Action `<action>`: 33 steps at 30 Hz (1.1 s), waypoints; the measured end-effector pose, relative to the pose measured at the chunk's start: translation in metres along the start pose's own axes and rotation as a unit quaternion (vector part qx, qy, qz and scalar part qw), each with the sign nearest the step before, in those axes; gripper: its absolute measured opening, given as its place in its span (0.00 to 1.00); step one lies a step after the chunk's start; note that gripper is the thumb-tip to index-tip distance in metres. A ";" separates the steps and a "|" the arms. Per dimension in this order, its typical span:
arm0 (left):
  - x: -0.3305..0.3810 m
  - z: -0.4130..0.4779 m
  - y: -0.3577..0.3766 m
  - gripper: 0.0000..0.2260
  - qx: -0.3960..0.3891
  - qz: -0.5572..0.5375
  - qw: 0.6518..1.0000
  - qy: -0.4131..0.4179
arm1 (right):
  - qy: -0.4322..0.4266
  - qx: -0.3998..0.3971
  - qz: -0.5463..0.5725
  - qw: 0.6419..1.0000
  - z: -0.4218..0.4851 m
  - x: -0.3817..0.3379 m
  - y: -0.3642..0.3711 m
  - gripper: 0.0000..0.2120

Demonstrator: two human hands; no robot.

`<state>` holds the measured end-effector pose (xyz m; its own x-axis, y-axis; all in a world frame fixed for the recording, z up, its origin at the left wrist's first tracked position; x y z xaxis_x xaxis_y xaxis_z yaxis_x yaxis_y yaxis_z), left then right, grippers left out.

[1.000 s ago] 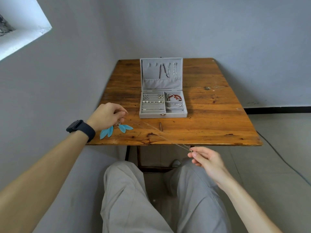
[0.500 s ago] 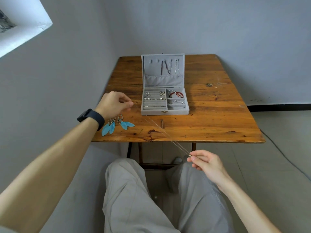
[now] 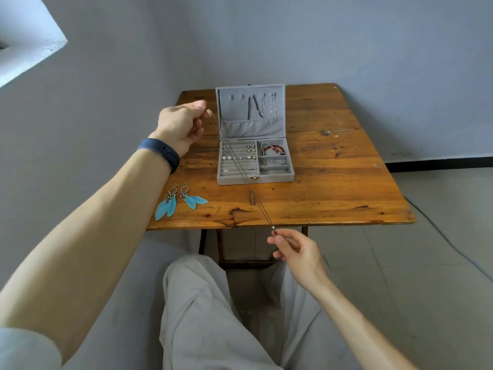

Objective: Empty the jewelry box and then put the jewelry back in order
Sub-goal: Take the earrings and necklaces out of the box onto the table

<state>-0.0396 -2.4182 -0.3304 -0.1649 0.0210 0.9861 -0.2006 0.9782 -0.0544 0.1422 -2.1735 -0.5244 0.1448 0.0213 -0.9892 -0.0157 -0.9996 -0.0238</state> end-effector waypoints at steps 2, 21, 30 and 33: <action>0.003 0.003 0.010 0.04 0.005 0.011 1.000 0.027 | -0.012 0.021 0.007 1.000 0.004 -0.001 -0.010 0.06; 0.009 0.079 0.264 0.07 -0.084 0.471 0.816 0.326 | -0.037 0.283 -0.111 0.952 0.003 0.005 -0.148 0.02; -0.030 0.107 0.323 0.06 -0.120 0.483 0.820 0.283 | -0.037 0.324 -0.137 0.935 0.014 0.009 -0.173 0.01; -0.043 0.117 0.336 0.05 -0.130 0.485 0.822 0.269 | -0.038 0.329 -0.149 0.932 0.018 0.009 -0.175 0.02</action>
<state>-0.2127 -2.1149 -0.4092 0.3388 0.8374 0.4289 -0.0026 0.4567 -0.8896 0.1283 -1.9986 -0.5315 0.1692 0.3226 -0.9313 -0.5934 -0.7211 -0.3576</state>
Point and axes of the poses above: each hand's wrist, its own z-axis towards the middle knuckle, its own y-axis out of the palm, x = y × z, the point moved 3 cm from there along z, towards the middle knuckle, and after that the axes turned 6 degrees about z, right-handed, at the moved point
